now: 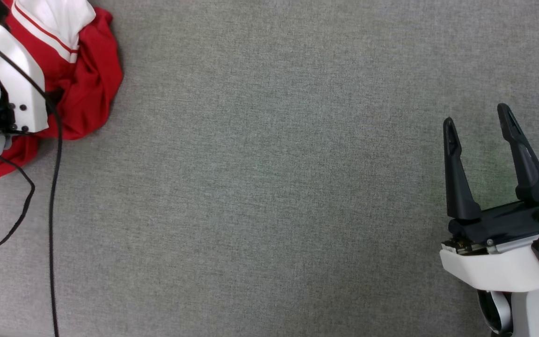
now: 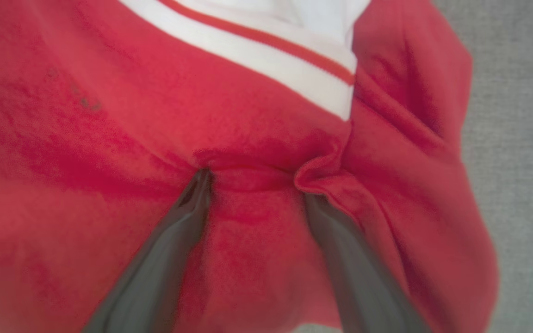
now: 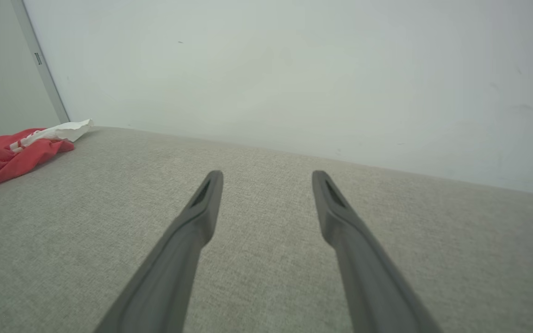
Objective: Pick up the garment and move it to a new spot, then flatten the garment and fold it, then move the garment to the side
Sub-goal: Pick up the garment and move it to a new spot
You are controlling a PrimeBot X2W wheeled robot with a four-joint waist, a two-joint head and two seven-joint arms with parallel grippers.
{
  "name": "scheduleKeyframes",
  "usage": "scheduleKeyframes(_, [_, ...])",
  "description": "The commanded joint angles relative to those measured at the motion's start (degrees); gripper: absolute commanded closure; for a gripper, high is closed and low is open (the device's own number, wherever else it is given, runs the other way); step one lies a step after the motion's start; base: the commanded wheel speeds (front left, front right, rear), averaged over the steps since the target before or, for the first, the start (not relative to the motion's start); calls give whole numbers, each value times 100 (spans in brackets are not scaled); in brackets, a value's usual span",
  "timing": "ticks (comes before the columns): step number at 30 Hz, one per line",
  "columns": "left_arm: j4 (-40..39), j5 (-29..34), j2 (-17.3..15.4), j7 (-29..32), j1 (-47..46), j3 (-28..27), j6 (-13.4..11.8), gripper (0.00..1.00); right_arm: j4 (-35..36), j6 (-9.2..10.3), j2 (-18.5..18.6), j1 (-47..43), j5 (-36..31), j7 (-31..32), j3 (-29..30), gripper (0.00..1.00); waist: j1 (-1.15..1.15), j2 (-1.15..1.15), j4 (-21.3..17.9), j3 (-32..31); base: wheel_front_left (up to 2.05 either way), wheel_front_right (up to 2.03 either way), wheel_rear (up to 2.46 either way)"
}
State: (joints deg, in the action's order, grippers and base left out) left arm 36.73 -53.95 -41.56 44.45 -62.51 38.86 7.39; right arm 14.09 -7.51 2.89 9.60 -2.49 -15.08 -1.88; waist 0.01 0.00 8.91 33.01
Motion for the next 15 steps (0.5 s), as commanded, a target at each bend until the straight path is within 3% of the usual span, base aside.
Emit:
scheduleKeyframes(1, [87, -50, 146, 11, 60, 200, 6, 0, -15, 4, -4, 111, 17, -14, 6, 0, -1, 0, -15, 38, 0, 0, 0])
scheduleKeyframes(5, [229, -129, 287, -14, 226, 674, 11, 0, -48, 4, -4, 120, 43, -14, -12, 0, -1, 0, -34, 48, 0, 0, 0])
scheduleKeyframes(6, [226, -118, 273, -78, 226, 774, 18, 54, -60, 4, -4, 115, 58, -14, -6, 0, -1, 0, -34, 32, 0, 0, 0])
scheduleKeyframes(7, [222, -101, 235, -182, 201, 852, 17, 100, -73, 4, -4, 111, 74, -14, 5, 0, -1, 0, -32, 4, 0, 0, 0])
scheduleKeyframes(15, [-15, -3, -178, -1126, -378, 1352, 4, 100, -192, 4, -4, -26, 252, -14, 4, 0, -1, 0, 55, -531, 0, 0, 0])
